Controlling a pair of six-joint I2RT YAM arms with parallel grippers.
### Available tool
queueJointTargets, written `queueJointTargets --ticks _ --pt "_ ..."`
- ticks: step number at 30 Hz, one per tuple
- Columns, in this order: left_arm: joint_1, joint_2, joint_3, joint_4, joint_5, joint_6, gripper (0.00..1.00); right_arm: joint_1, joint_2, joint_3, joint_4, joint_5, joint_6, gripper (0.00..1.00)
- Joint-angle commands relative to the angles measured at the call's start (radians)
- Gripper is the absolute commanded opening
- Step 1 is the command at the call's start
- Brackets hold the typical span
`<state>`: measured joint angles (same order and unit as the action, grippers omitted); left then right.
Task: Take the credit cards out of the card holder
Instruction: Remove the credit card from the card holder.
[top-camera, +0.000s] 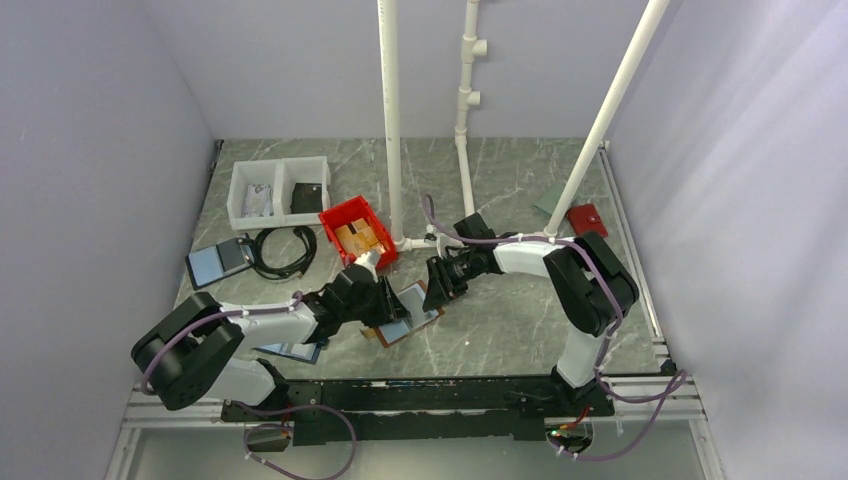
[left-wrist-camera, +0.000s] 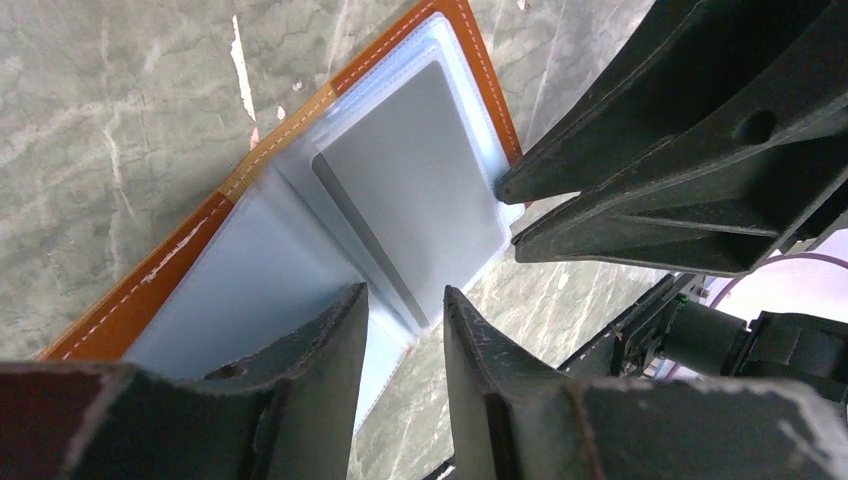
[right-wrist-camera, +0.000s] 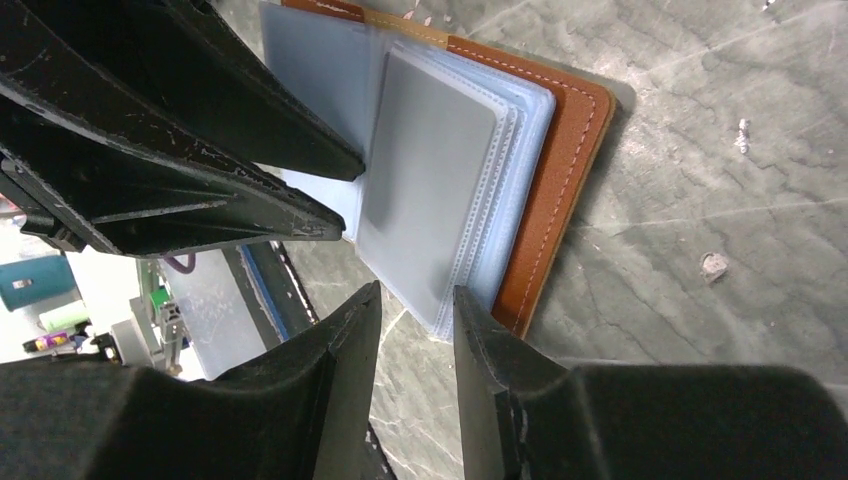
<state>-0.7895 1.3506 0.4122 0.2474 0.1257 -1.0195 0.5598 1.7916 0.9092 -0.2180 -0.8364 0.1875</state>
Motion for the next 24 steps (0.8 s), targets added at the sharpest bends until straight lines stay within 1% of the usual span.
queueJointTargets --ticks 1,5,7,10,21,24 --pt "-0.007 0.031 0.021 0.041 -0.016 -0.013 0.37 0.0 0.009 0.034 0.026 0.0 0.015 0.34" --pt "-0.007 0.061 0.024 0.058 -0.006 -0.011 0.34 0.0 0.025 0.037 0.021 -0.003 0.018 0.32" --pt "-0.007 0.075 0.03 0.055 -0.006 -0.007 0.32 0.0 0.034 0.044 0.014 -0.016 0.017 0.28" --pt "-0.006 0.09 0.027 0.051 -0.014 -0.005 0.28 0.0 0.028 0.049 0.01 -0.038 0.013 0.26" --pt "-0.006 0.133 0.013 0.074 -0.022 -0.01 0.1 -0.003 0.028 0.054 0.008 -0.07 0.021 0.28" --pt "-0.007 0.142 0.01 0.086 -0.019 -0.013 0.08 -0.009 0.027 0.05 0.023 -0.102 0.04 0.28"
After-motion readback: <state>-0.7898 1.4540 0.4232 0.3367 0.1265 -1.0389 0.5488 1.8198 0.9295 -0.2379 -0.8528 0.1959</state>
